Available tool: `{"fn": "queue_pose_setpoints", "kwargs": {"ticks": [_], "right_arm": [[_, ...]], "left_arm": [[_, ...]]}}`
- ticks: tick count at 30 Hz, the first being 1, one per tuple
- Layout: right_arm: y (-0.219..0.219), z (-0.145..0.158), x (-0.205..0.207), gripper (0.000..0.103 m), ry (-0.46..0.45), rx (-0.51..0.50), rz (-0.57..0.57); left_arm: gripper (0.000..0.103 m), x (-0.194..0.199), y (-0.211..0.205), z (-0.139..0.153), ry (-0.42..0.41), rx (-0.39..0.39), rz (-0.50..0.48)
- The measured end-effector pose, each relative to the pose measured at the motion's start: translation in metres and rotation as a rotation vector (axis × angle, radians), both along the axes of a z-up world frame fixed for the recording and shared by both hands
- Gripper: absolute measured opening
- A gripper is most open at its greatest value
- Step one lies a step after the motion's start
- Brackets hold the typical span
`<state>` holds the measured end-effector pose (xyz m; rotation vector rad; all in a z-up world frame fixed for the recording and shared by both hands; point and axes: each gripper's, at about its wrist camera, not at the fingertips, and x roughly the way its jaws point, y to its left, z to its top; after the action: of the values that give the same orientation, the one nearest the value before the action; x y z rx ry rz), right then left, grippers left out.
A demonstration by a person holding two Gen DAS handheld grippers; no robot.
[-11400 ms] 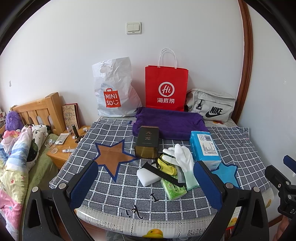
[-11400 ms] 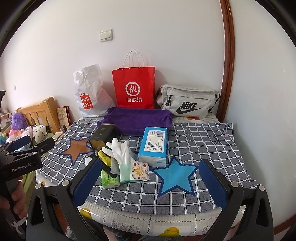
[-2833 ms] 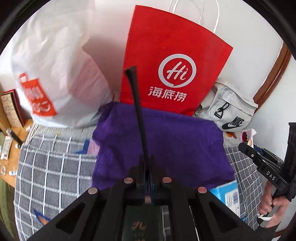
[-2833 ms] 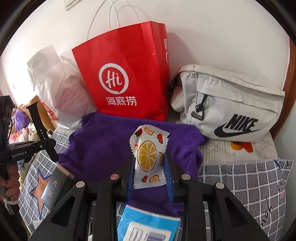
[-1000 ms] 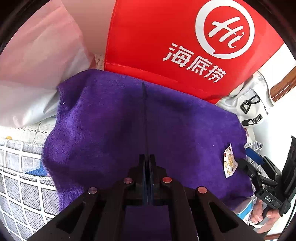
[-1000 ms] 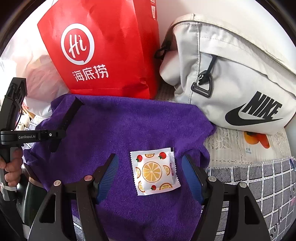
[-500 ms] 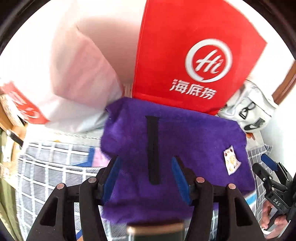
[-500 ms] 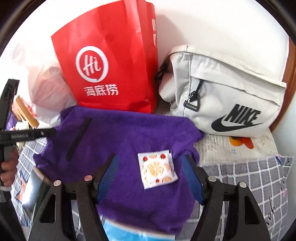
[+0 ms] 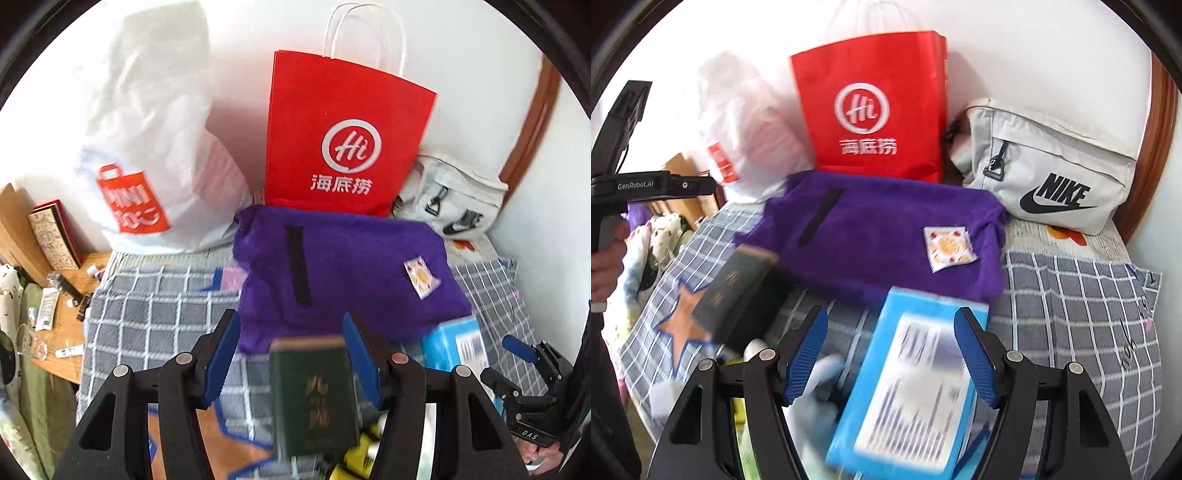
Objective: Organize soft objects
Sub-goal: 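Grasp the white gloves with the right tool while the left tool moves to the white sponge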
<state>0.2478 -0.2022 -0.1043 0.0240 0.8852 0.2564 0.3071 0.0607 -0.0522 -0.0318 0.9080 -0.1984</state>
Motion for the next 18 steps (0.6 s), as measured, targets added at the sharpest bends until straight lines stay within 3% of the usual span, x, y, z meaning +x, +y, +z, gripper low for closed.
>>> {"fn": "queue_pose_setpoints", "kwargs": {"ticks": [9, 12, 18], "right_arm": [[0.009, -0.011, -0.063, 0.070, 0.017, 0.047, 0.034], [0.016, -0.019, -0.075, 0.065, 0.021, 0.065, 0.046], [0.045, -0.034, -0.083, 0.059, 0.028, 0.007, 0.109]], "left_arm": [[0.056, -0.078, 0.038, -0.028, 0.029, 0.028, 0.021], [0.056, -0.104, 0.047, -0.043, 0.038, 0.027, 0.018], [0.056, -0.137, 0.057, -0.078, 0.096, 0.056, 0.002]]}}
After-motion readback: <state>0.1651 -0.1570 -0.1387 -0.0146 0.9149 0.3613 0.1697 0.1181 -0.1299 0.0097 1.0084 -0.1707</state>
